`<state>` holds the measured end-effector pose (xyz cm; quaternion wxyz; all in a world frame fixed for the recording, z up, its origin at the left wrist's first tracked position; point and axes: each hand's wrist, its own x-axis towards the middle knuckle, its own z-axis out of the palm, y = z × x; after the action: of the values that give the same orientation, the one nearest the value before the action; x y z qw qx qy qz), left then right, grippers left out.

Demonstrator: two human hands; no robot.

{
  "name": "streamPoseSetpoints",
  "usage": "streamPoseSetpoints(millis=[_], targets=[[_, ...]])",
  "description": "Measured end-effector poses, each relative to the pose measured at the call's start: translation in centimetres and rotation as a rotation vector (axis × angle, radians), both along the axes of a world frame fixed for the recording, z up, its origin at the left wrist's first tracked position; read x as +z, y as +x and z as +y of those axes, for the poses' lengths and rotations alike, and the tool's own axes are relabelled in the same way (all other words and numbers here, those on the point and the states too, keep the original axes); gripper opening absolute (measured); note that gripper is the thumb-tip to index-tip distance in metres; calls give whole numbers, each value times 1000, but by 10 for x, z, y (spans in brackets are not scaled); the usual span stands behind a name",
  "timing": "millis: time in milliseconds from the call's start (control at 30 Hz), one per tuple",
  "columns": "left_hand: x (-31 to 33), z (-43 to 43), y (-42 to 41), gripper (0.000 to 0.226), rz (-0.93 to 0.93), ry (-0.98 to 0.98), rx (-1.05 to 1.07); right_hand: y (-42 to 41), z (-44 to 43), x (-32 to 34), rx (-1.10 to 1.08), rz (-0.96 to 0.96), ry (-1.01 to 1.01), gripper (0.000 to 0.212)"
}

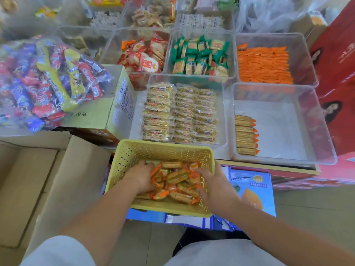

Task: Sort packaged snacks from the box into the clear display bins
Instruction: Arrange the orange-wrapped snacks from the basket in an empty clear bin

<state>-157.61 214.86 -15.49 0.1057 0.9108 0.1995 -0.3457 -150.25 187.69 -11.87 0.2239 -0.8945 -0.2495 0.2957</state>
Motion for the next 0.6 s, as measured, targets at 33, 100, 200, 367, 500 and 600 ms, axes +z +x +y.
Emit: streamPoseSetpoints(millis=[33,100,200,367,500,600], targets=[[-1,1,1,98,9,-9,-11,0,0,-1,-6,1,4,65],[-4,4,3,100,22,-18,-50,0,-2,-2,-12,-2,11,64],[-5,6,9,98,48,-28,-113,-1,-4,-2,-7,-6,22,65],[4,1,13,94,45,-79,-105,0,-7,0,3,-9,20,64],[25,0,9,77,-58,-127,-52,1,-6,3,17,2,31,64],[45,0,-4,53,-201,-189,35,1,-6,10,38,15,35,68]])
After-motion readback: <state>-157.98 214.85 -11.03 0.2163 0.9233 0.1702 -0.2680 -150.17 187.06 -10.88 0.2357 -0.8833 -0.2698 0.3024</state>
